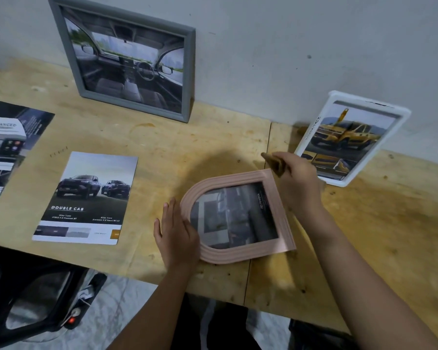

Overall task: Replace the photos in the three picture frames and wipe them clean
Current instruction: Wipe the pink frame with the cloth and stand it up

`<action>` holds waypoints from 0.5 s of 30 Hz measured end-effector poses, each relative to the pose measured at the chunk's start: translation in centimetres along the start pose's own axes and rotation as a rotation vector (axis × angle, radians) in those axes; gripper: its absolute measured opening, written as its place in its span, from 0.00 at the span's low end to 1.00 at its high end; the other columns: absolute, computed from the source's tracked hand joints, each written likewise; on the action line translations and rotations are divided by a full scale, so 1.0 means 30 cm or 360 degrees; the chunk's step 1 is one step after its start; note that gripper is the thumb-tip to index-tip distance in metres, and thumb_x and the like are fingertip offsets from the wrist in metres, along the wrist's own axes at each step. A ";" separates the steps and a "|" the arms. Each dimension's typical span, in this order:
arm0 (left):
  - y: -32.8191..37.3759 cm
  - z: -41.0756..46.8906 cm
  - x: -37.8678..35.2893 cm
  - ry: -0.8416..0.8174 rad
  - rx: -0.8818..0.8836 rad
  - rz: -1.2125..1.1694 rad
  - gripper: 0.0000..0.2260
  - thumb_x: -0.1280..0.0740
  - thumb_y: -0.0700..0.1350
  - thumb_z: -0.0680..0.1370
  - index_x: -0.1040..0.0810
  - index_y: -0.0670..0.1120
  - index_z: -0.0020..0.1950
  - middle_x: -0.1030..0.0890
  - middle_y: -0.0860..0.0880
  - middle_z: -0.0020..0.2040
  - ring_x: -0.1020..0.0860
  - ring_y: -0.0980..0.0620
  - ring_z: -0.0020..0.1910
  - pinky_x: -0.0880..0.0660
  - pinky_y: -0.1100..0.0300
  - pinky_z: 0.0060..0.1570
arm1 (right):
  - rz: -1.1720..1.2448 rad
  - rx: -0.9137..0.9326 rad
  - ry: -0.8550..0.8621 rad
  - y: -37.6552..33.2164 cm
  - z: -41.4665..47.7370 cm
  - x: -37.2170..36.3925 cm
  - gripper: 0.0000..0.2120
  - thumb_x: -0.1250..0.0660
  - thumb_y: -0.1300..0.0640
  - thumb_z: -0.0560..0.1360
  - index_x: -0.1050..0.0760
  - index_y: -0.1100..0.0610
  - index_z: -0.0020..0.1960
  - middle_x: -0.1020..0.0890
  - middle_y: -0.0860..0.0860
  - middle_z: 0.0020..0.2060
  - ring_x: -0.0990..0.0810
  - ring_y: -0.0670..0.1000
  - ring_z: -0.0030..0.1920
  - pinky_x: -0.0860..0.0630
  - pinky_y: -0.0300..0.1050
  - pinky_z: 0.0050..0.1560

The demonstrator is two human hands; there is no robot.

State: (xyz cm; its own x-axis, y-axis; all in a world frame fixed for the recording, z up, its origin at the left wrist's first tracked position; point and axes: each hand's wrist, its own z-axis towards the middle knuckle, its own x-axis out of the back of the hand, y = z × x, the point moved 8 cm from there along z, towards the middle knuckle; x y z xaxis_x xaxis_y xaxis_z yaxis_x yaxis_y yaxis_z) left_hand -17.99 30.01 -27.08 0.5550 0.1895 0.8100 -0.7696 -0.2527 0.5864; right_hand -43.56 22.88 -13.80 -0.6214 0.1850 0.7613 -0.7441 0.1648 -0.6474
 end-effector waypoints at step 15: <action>0.004 0.000 -0.001 -0.0038 -0.0027 0.0004 0.21 0.46 0.45 0.79 0.35 0.45 0.72 0.32 0.48 0.72 0.39 0.51 0.74 0.46 0.47 0.72 | -0.0152 -0.0312 -0.0370 0.243 -0.381 -0.105 0.17 0.41 0.74 0.71 0.19 0.63 0.51 0.21 0.52 0.51 0.25 0.51 0.50 0.29 0.37 0.53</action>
State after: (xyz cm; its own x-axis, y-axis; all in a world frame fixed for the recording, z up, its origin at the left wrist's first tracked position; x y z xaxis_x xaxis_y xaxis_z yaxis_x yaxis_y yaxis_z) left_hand -18.10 29.98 -27.02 0.5605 0.1663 0.8113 -0.7760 -0.2367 0.5846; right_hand -44.23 34.57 -21.33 -0.6071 -0.0628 0.7921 -0.7544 0.3586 -0.5498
